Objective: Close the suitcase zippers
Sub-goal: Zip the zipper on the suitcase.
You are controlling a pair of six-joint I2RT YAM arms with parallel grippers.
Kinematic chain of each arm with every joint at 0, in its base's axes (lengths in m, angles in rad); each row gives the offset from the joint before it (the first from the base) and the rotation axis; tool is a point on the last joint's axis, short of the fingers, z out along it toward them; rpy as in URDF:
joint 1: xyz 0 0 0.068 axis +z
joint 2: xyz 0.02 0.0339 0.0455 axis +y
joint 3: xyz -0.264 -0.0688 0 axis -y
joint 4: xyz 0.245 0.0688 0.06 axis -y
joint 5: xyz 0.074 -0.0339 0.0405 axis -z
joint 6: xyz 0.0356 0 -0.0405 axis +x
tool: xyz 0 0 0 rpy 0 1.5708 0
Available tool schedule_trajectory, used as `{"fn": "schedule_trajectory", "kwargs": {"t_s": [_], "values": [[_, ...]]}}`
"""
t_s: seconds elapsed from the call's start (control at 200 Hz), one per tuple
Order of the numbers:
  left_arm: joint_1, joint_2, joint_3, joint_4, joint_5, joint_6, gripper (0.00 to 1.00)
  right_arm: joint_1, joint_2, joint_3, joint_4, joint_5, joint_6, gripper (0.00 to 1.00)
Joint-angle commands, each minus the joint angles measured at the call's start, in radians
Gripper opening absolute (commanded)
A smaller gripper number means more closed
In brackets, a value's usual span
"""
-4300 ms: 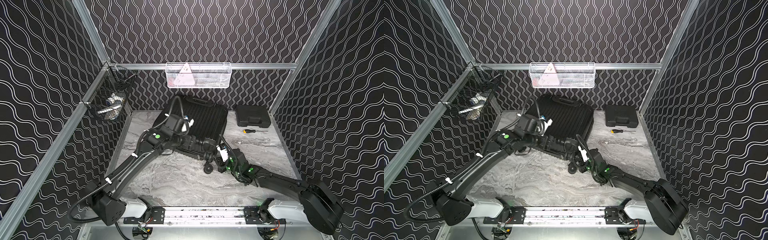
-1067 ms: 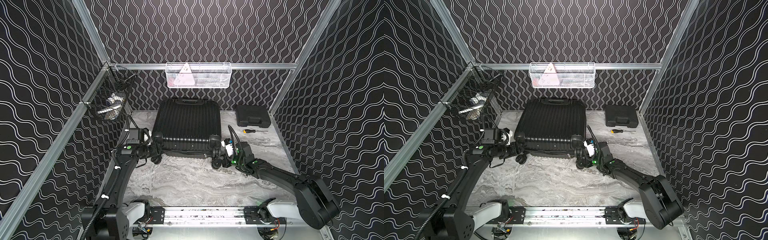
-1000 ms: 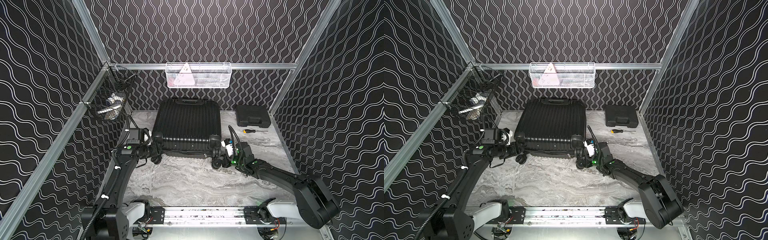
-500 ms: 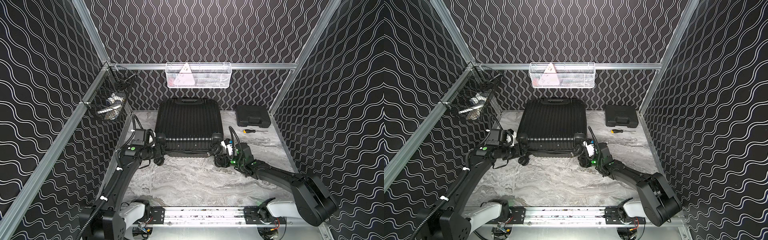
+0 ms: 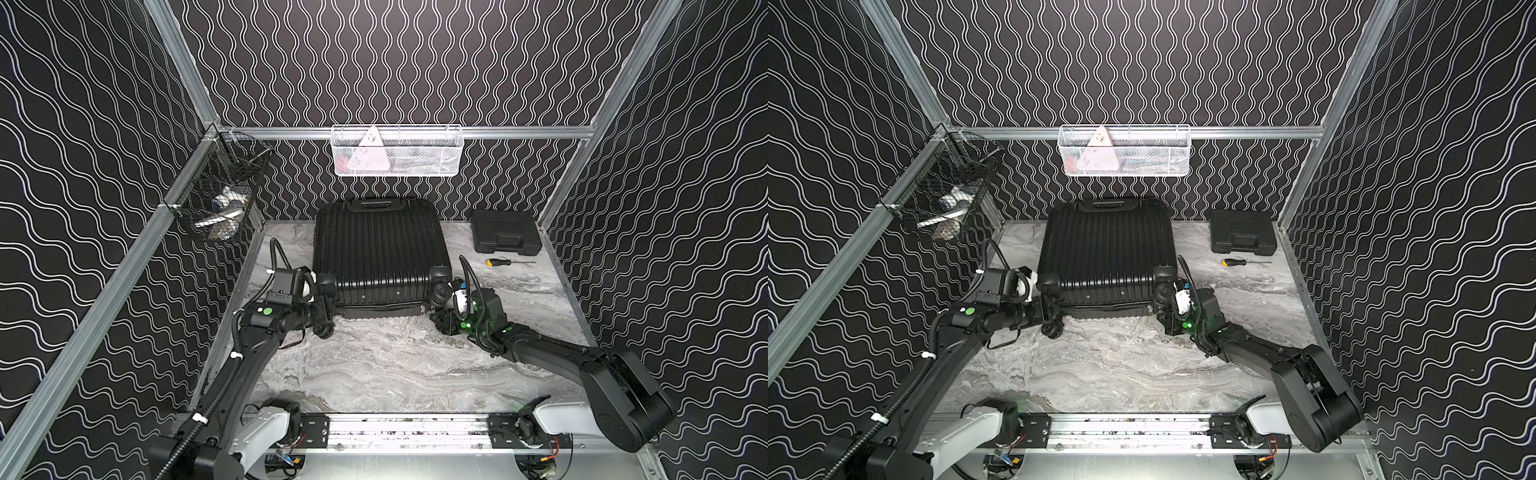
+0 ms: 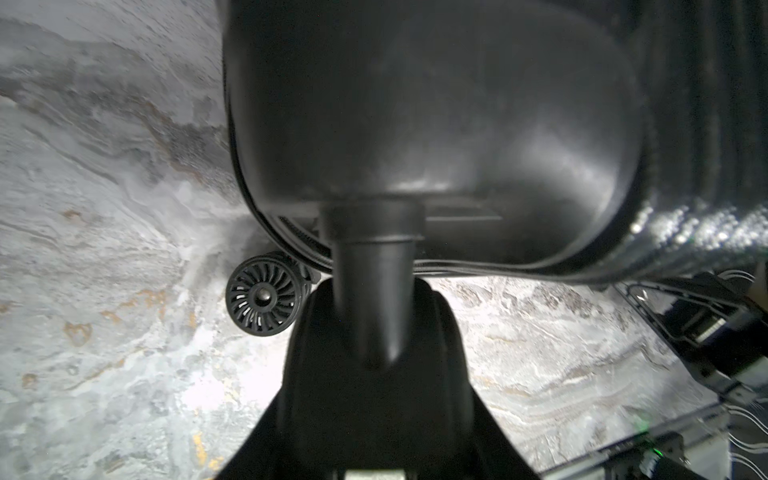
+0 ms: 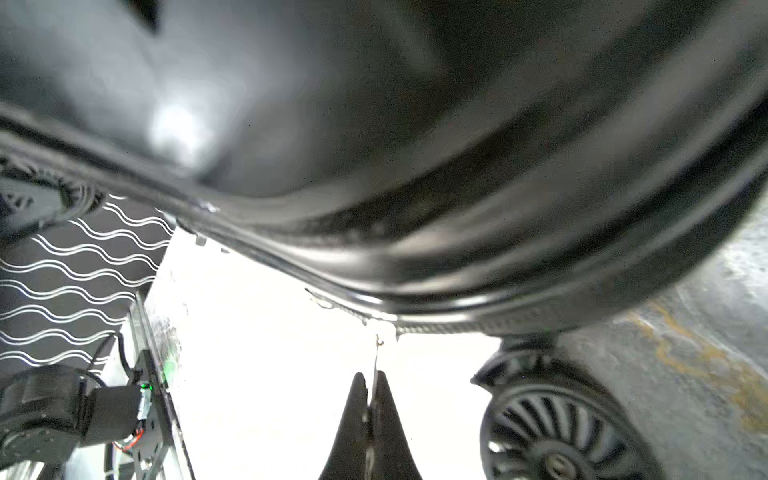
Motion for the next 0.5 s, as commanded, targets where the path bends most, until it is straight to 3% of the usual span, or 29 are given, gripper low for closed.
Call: {"fn": "schedule_trajectory", "kwargs": {"t_s": [0.0, 0.185, 0.495], "values": [[-0.012, -0.024, -0.024, 0.040, 0.176, 0.002, 0.32, 0.007, 0.003, -0.015, 0.156, -0.047, 0.060, 0.00], [-0.023, -0.048, -0.052, 0.073, 0.188, -0.033, 0.33, 0.008, 0.013, -0.040, 0.238, -0.045, 0.150, 0.00], [-0.028, -0.037, -0.042, 0.077, 0.185, -0.030, 0.33, 0.010, 0.026, -0.058, 0.286, -0.067, 0.190, 0.00]]}}
